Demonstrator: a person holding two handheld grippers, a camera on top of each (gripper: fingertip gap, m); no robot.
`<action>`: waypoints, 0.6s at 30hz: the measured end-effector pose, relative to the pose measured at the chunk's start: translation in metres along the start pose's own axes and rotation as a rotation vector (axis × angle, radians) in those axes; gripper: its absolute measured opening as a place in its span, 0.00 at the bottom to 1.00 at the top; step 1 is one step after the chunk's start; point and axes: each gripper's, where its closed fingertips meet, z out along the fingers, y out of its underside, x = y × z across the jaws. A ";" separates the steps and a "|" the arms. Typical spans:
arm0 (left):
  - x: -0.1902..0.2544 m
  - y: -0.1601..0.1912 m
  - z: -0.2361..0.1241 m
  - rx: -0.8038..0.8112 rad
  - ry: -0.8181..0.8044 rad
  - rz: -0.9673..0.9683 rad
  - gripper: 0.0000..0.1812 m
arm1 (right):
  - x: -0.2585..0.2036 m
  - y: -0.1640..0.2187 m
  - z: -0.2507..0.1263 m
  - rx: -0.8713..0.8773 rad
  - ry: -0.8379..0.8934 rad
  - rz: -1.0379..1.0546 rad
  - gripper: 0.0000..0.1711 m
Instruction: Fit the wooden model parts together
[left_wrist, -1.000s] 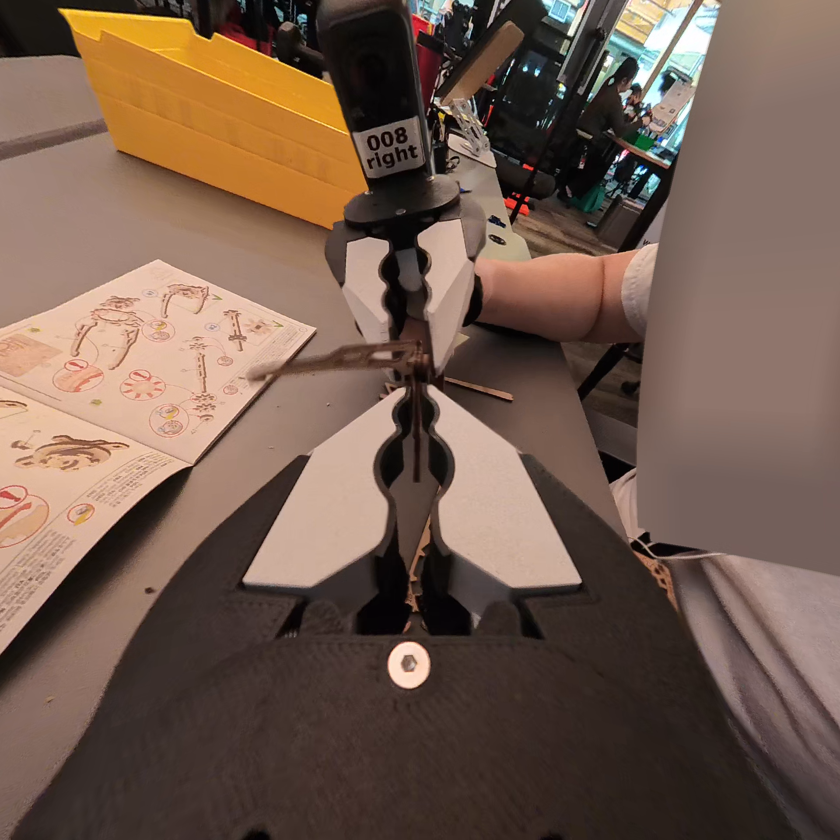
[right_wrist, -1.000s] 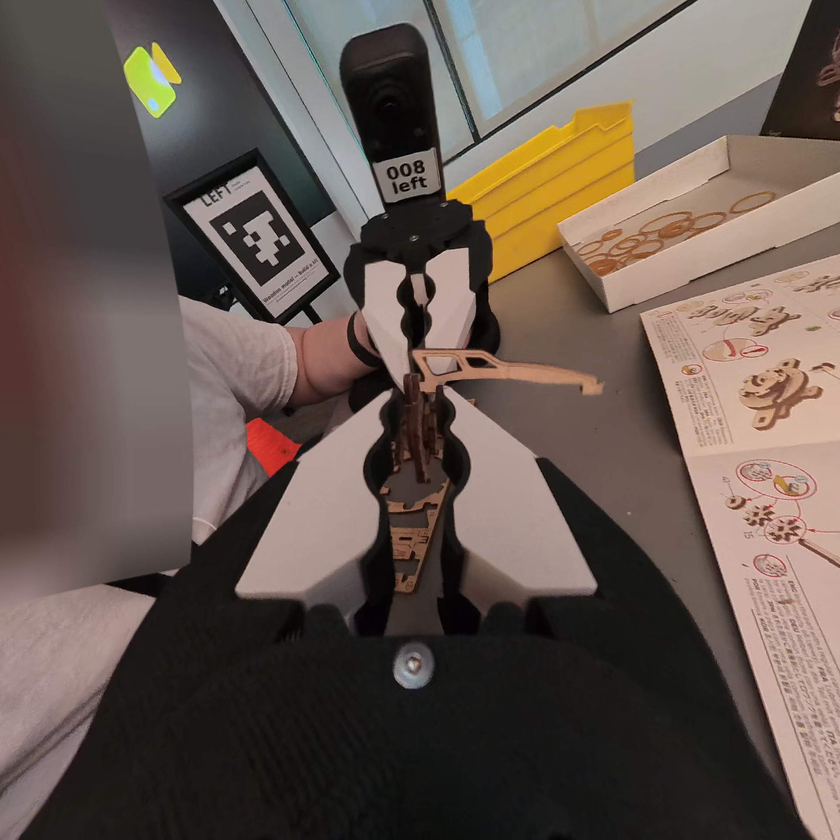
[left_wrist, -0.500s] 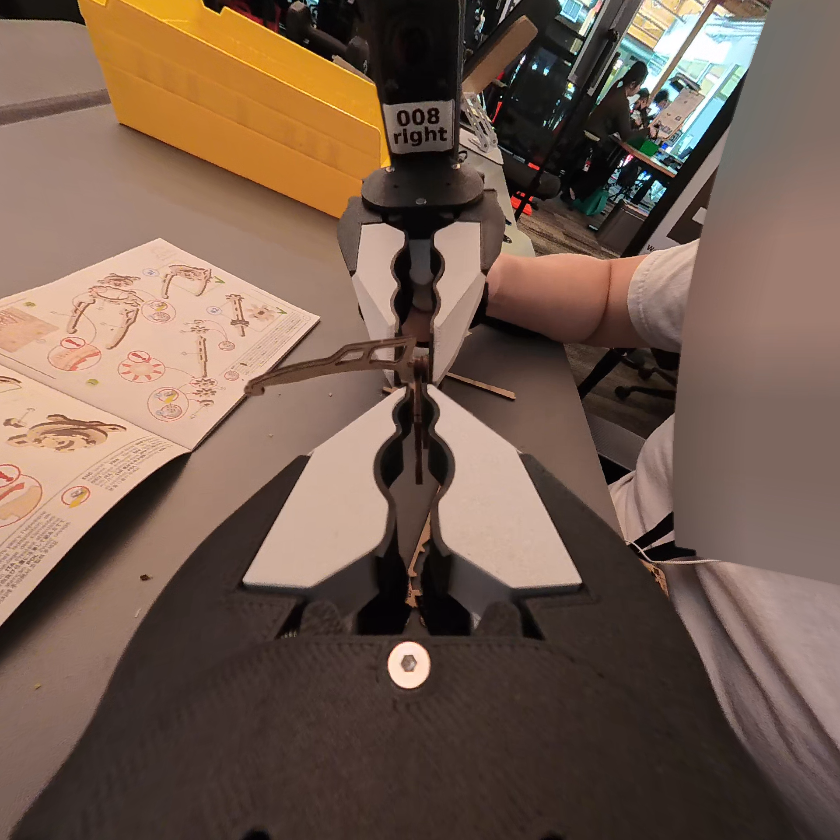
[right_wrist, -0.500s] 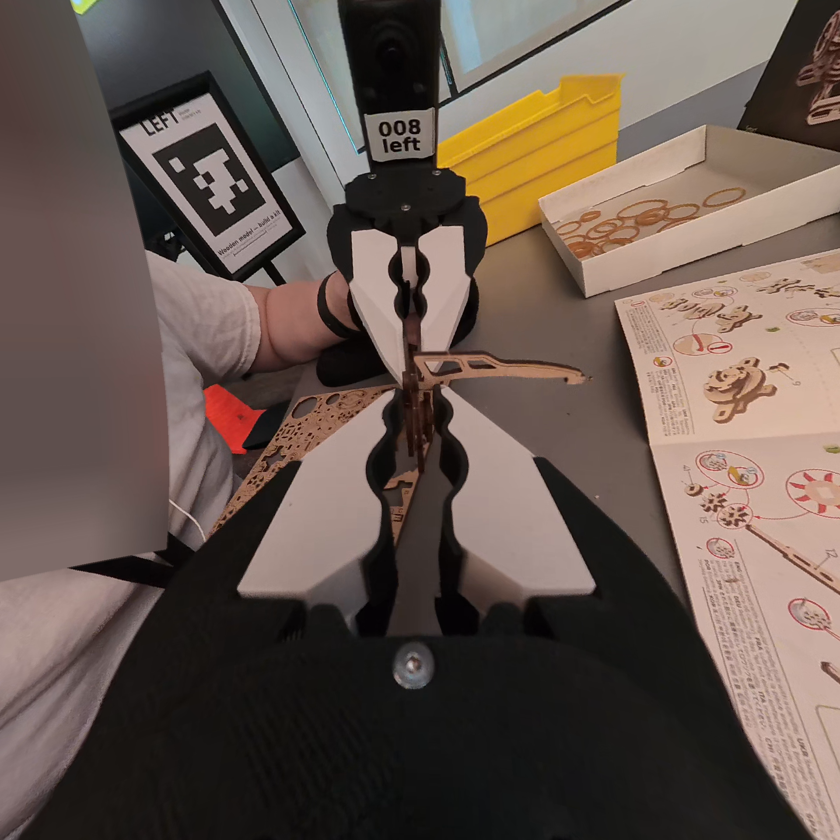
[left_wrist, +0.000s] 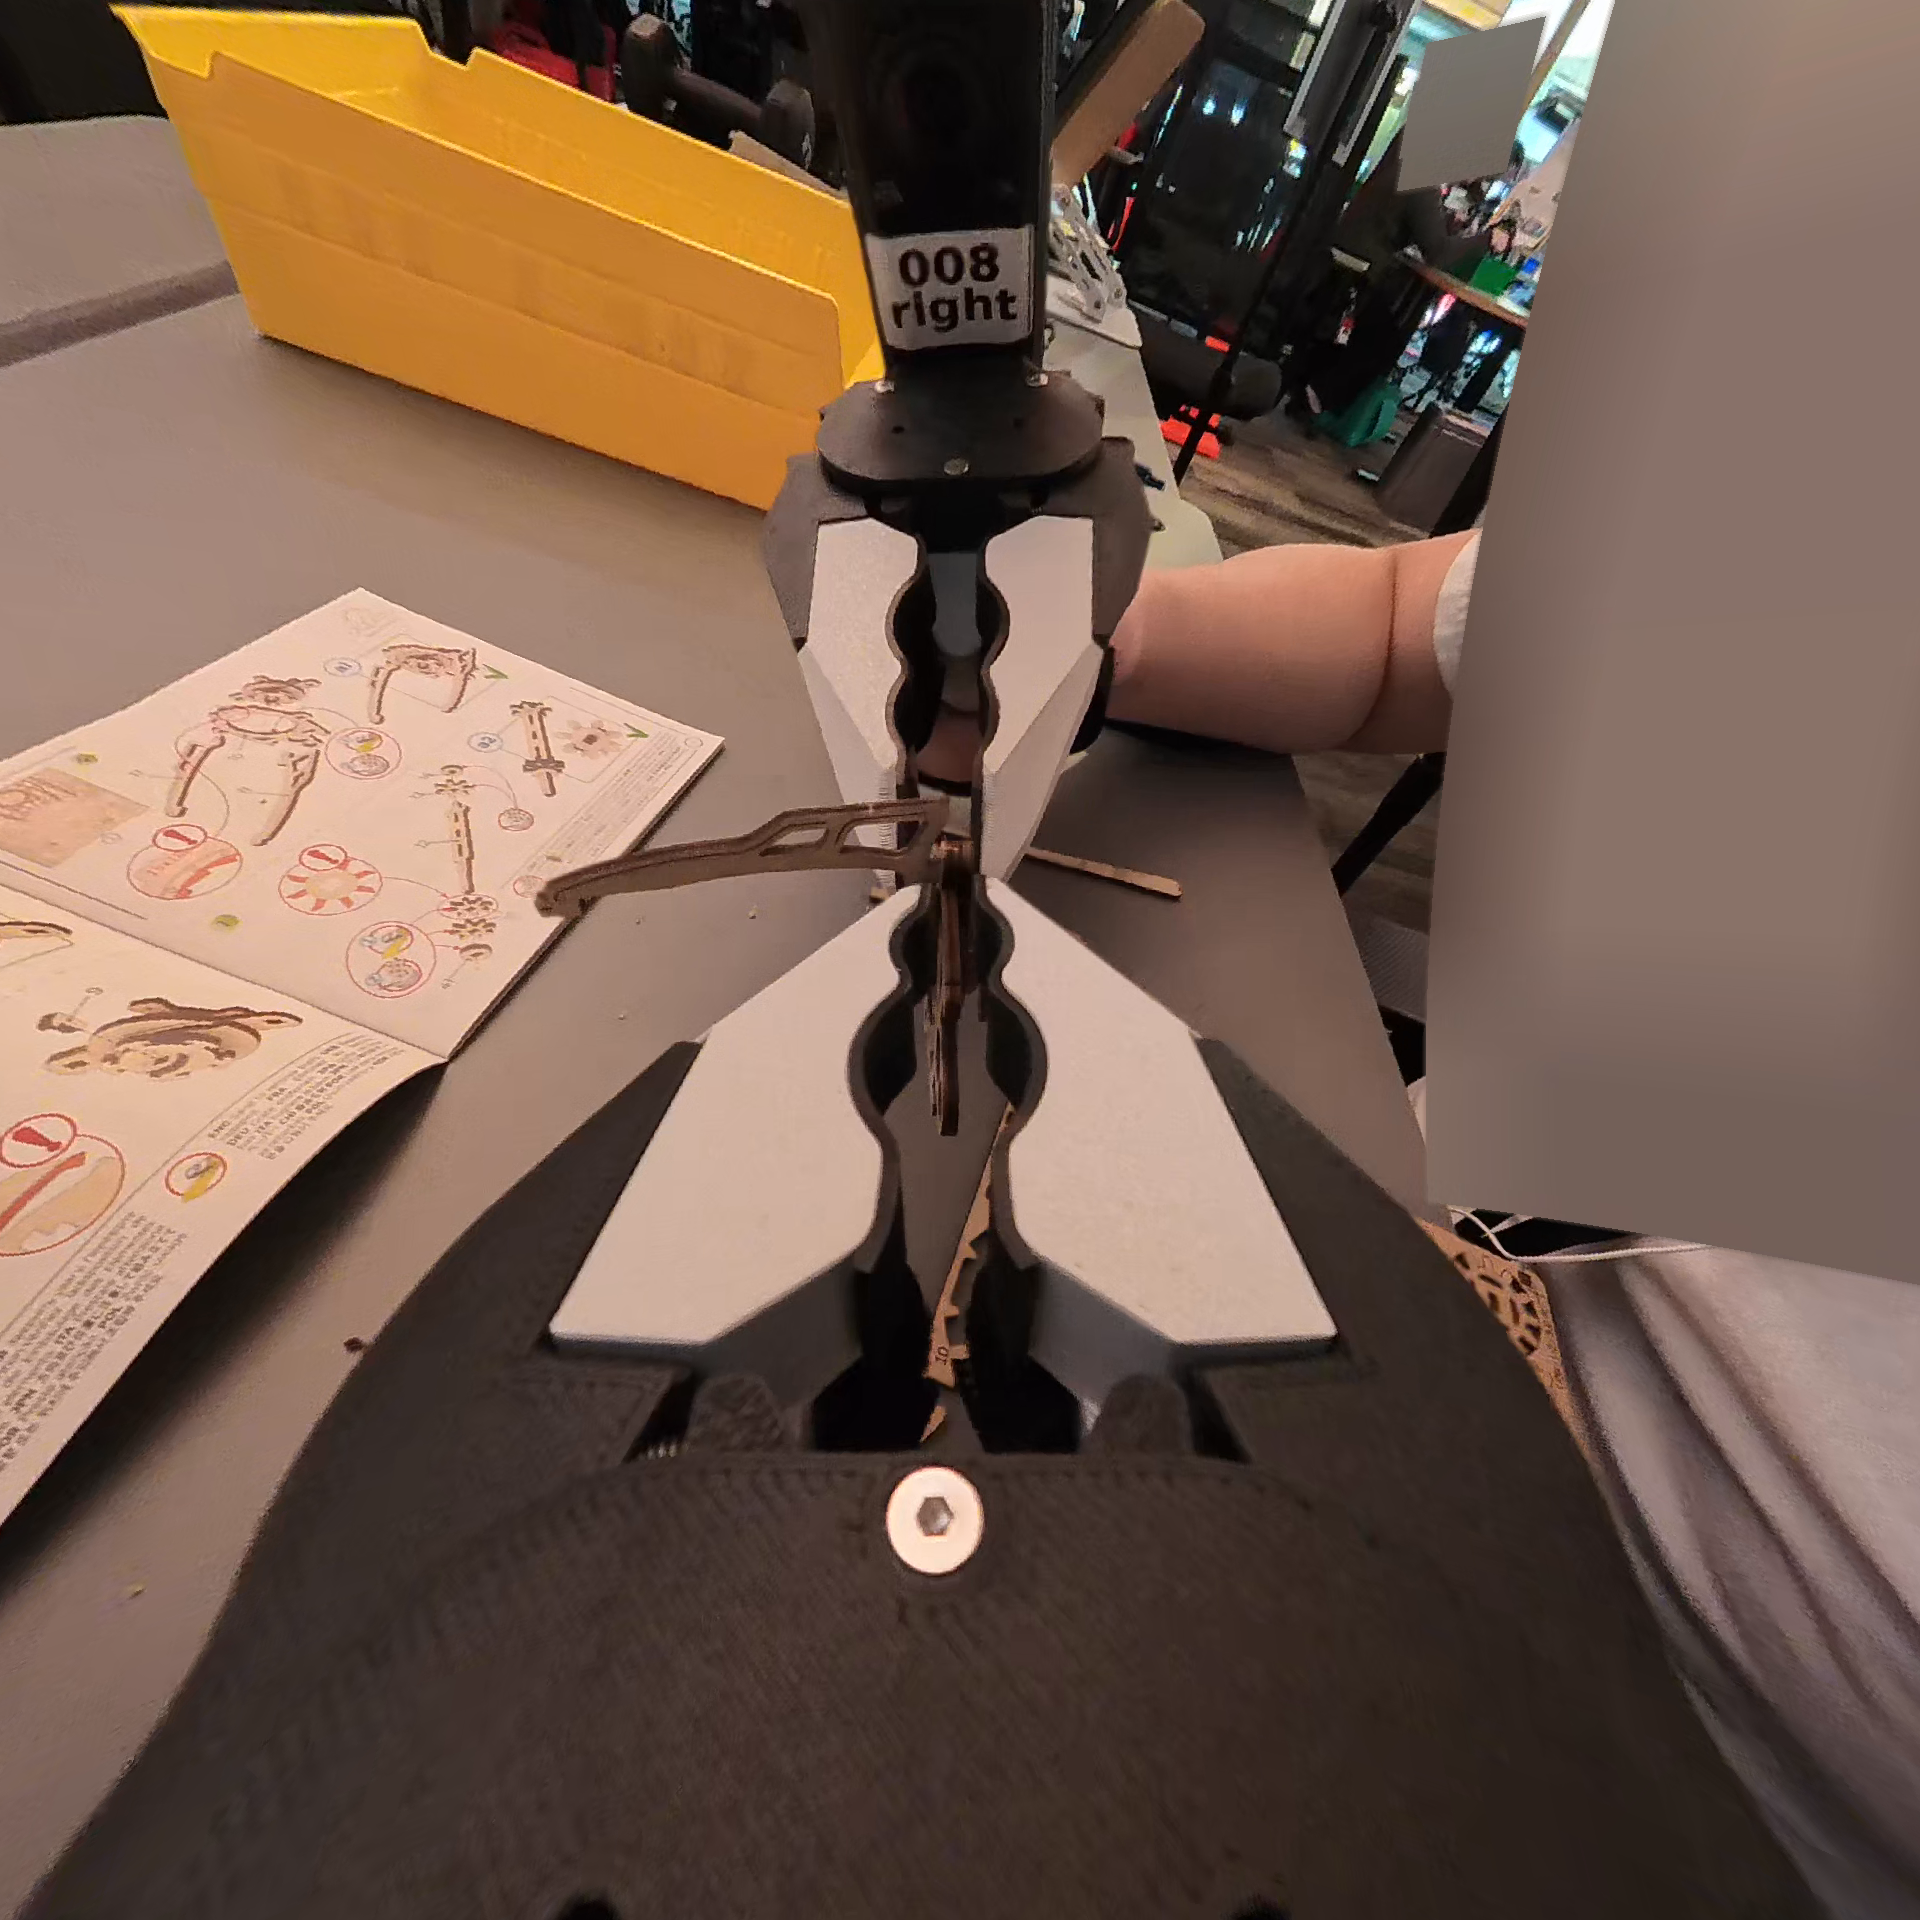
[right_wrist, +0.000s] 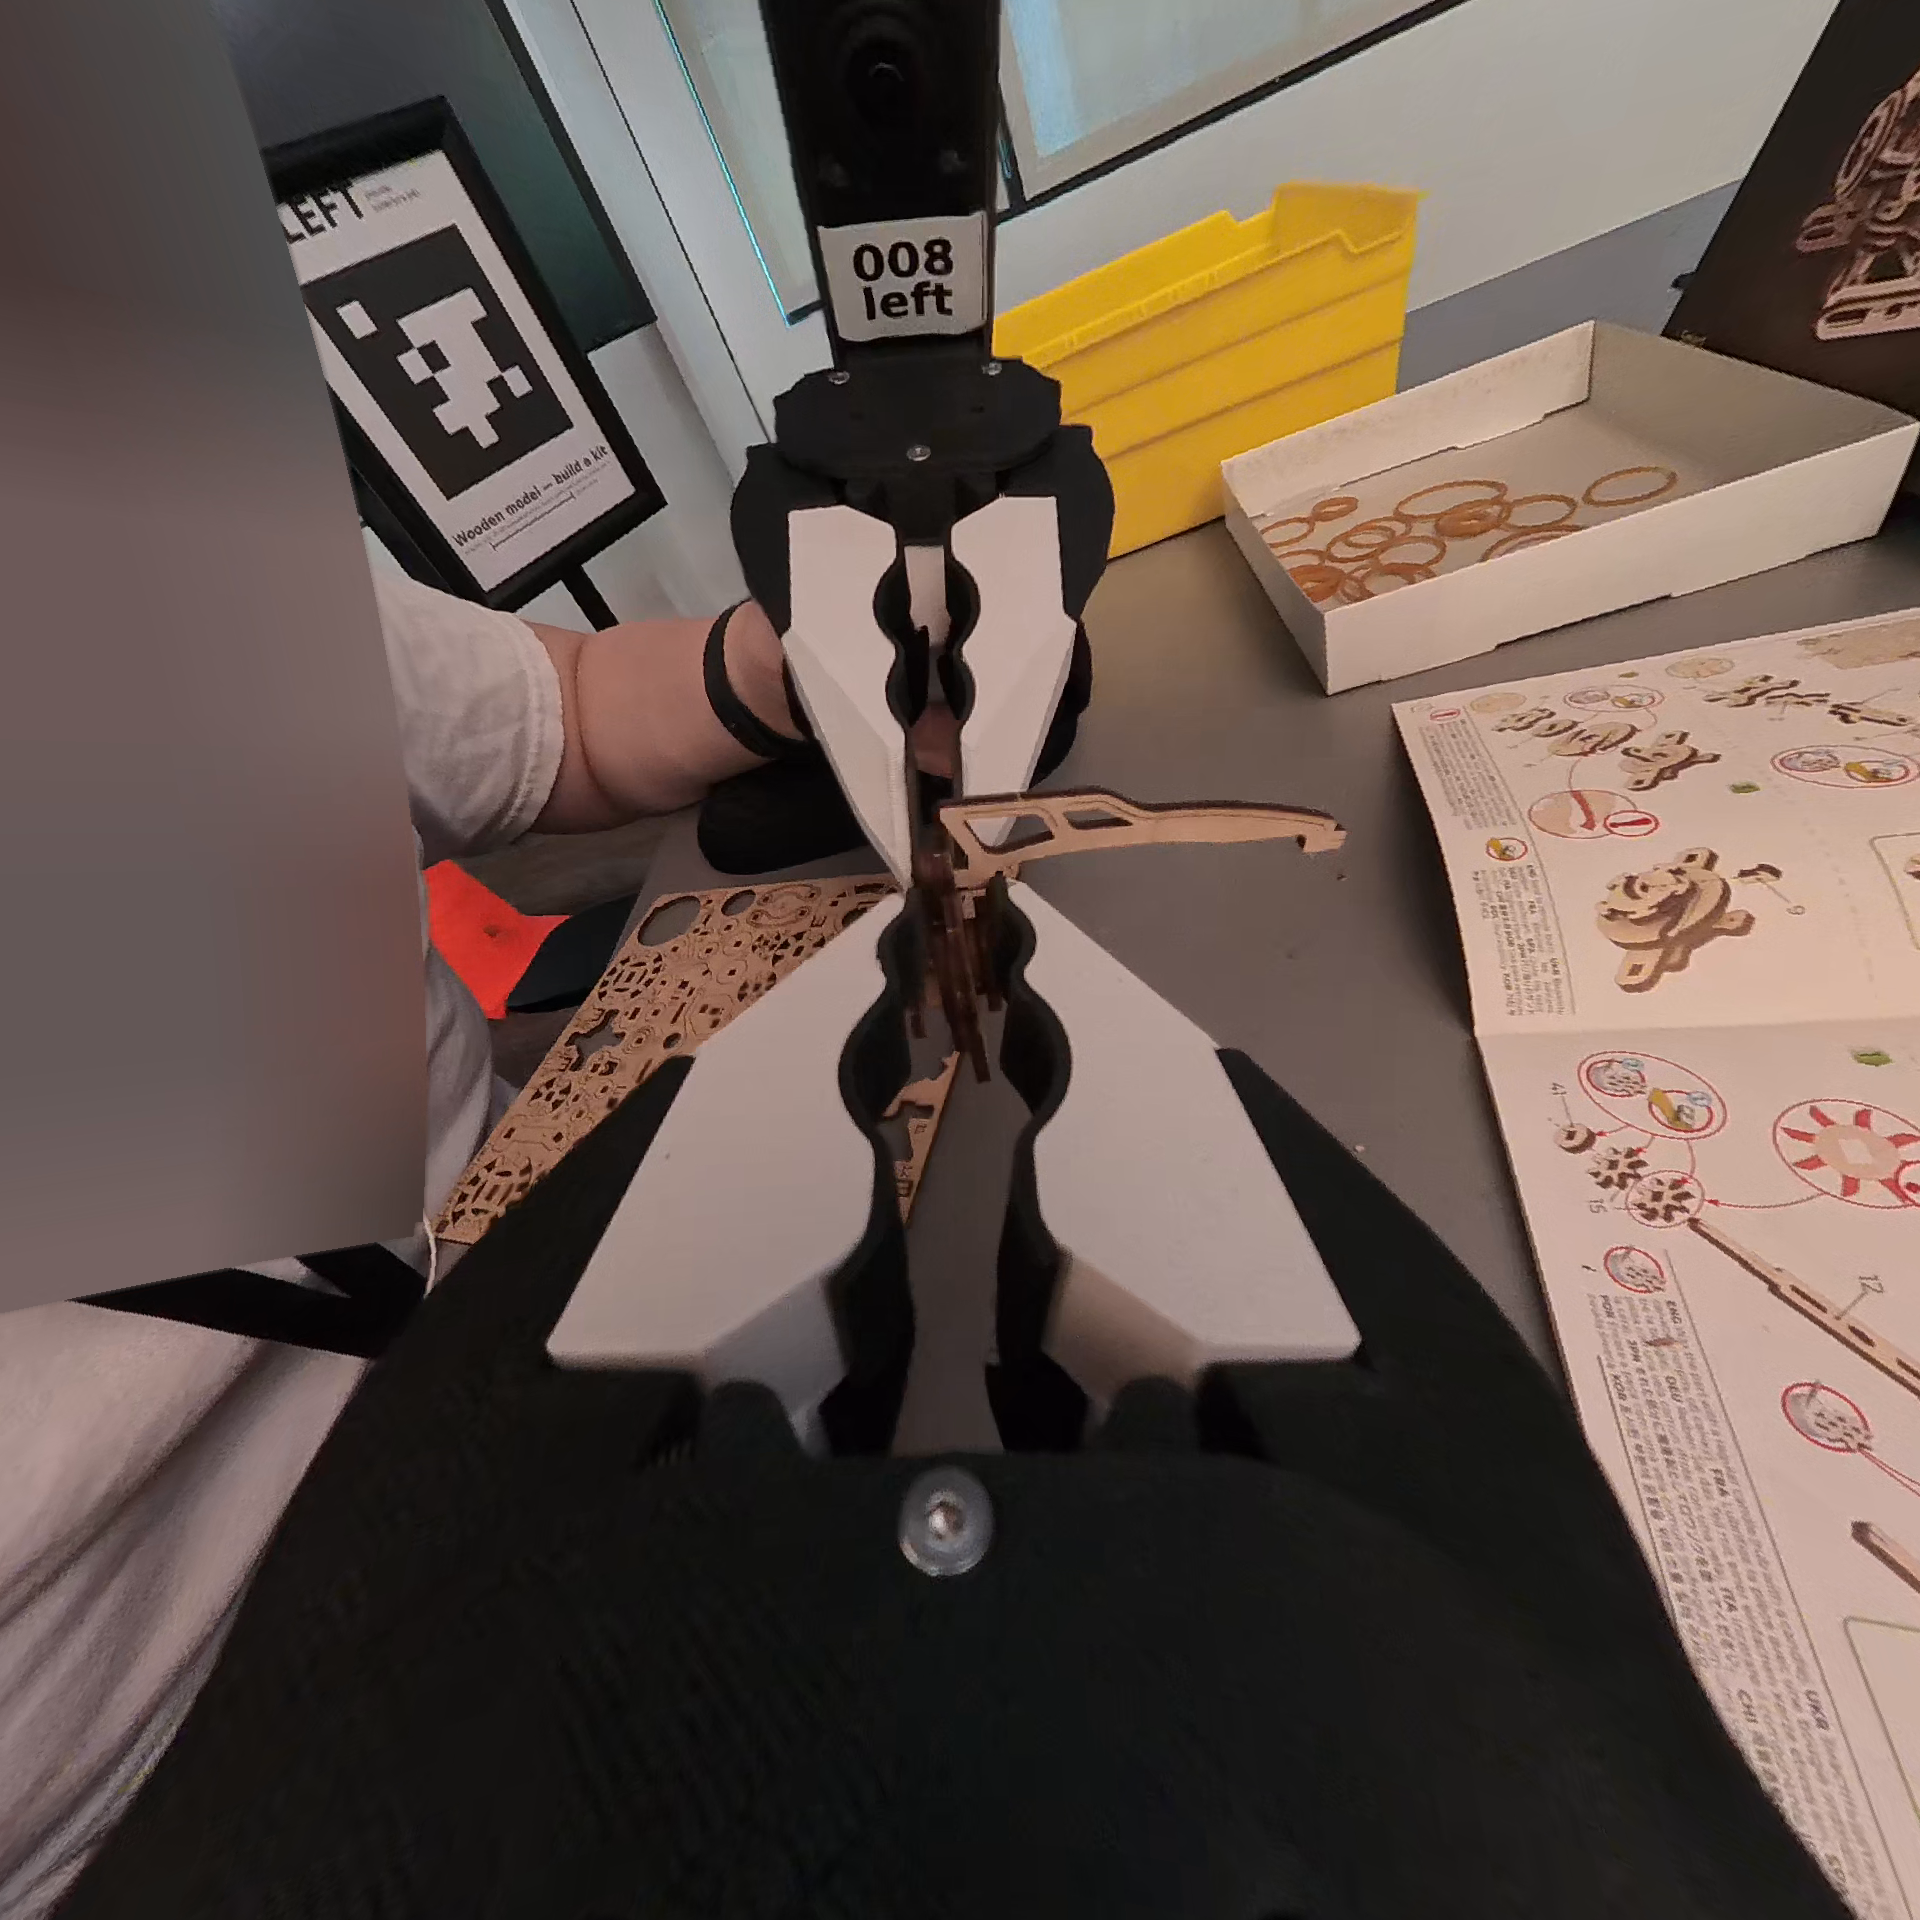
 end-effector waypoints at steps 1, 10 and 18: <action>0.000 -0.002 0.000 0.011 0.002 -0.011 0.02 | 0.001 -0.001 0.000 0.007 0.008 0.004 0.05; -0.008 -0.005 -0.003 0.040 -0.024 -0.014 0.02 | 0.005 -0.004 0.002 0.046 0.021 0.011 0.02; -0.004 -0.010 -0.006 0.082 0.020 -0.038 0.01 | 0.009 -0.012 -0.008 0.097 -0.002 0.061 0.11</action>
